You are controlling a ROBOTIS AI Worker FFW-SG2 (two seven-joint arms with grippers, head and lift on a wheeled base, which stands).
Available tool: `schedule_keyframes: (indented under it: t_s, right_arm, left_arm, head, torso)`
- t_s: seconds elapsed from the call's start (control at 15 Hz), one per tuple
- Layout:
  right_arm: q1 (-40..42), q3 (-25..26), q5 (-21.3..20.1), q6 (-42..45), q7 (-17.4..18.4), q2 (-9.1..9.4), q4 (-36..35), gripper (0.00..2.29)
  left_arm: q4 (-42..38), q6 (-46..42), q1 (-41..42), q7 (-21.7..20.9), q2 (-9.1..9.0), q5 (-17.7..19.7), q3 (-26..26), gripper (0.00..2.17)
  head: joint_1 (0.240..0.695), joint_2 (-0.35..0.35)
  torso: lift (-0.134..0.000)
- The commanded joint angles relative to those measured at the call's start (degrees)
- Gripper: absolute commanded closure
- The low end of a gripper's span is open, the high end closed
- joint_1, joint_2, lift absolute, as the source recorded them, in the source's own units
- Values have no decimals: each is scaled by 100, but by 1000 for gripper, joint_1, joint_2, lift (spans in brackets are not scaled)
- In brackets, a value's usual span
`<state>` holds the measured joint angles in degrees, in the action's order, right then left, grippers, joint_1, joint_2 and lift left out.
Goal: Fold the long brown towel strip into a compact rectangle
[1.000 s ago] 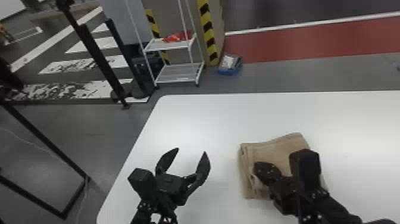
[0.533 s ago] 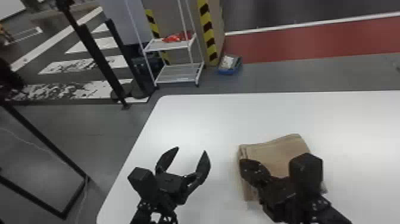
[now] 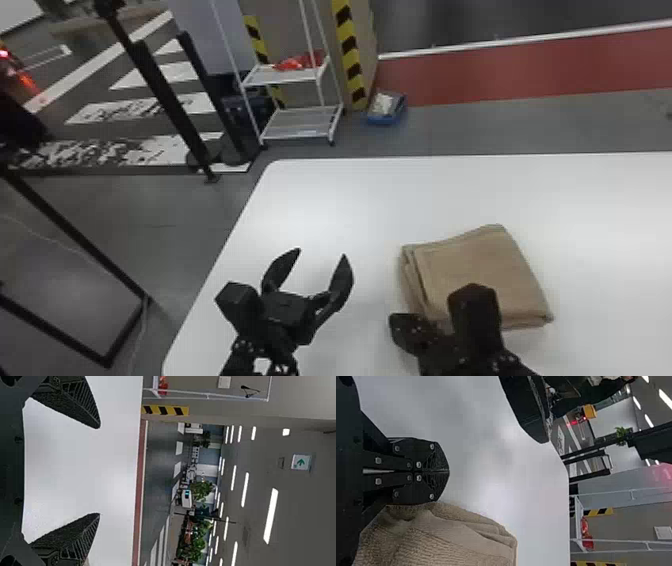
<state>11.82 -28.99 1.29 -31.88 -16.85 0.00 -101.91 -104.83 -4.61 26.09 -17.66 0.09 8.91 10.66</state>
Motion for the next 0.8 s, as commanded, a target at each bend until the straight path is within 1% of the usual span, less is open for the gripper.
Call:
schedule_keyframes:
  t_s: [0.0,0.2,0.4,0.53,0.73]
  right_arm:
    - [269,359,-32,-359,-3,5,-373,2037]
    - [611,780,-41,-482,-3,-132,-839,2037]
    - [814,1299,-50,-728,-12,-211,-1164,2037]
    - [901,1615,-6,-745,-20,-334,-1270,2037]
    - [1033,2169,65,-728,-82,-325,-1454,2037]
  left_arm:
    - [59,0,-33,0,-24,5,-11,90]
    - [112,0,-77,0,-24,5,-11,90]
    - [130,0,-95,0,-24,5,-11,90]
    - [156,0,-121,0,-24,5,-11,90]
    - [200,0,-148,0,-24,14,-11,90]
  head:
    - [695,350]
    - [695,350]
    - [695,350]
    - [695,345]
    - [695,292]
  torso:
    - [-110]
    - [-110]
    - [-110]
    - [-110]
    - [-110]
